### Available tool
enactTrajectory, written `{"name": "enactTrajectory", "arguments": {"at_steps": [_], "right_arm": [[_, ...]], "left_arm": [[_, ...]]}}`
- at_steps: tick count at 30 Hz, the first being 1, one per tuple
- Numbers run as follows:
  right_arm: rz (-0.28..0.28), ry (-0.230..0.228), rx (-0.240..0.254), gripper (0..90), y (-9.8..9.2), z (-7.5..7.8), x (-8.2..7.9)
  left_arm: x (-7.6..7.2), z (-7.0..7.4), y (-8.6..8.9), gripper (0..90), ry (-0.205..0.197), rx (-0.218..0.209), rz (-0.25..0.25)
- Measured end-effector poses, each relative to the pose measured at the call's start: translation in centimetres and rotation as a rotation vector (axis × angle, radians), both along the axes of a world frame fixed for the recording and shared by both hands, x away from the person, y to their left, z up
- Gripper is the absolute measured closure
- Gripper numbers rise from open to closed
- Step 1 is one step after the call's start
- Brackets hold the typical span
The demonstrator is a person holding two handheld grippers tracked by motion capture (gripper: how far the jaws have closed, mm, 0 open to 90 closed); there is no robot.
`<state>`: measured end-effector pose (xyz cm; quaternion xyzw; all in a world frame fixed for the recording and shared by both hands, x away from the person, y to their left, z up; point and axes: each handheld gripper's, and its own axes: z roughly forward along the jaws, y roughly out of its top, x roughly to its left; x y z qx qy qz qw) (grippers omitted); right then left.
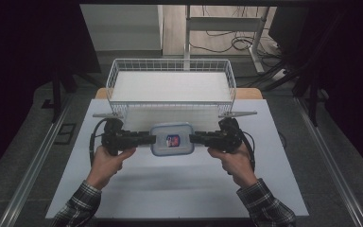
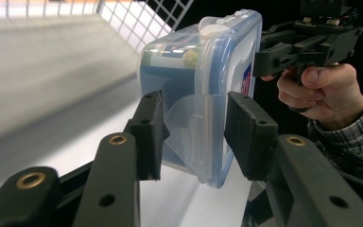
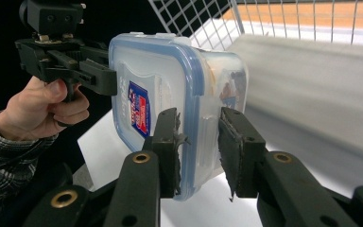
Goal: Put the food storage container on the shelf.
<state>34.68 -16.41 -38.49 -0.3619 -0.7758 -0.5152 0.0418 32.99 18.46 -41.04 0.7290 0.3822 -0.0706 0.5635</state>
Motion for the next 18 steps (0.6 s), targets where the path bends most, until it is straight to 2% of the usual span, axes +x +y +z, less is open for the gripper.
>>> {"name": "enactTrajectory", "arguments": {"at_steps": [2,7,9,17,18], "right_arm": [[-0.003,-0.008,0.009,68.5,0.1,1.0,0.8],[-0.010,-0.016,0.020,68.6,0.3,2.3,1.7],[-0.014,-0.025,0.029,68.6,0.5,3.2,2.3],[-0.033,-0.027,0.044,68.4,1.0,4.9,4.1],[-0.038,-0.029,0.046,68.4,1.1,5.5,4.6]], "left_arm": [[0.9,1.3,0.1,58.8,-0.006,0.003,0.001],[1.9,2.7,0.4,58.6,-0.009,-0.009,0.004],[2.8,3.9,0.7,58.5,-0.015,-0.009,0.006],[4.7,5.9,1.0,58.4,-0.020,-0.006,0.019],[5.1,6.4,1.1,58.4,-0.021,-0.011,0.023]]}}
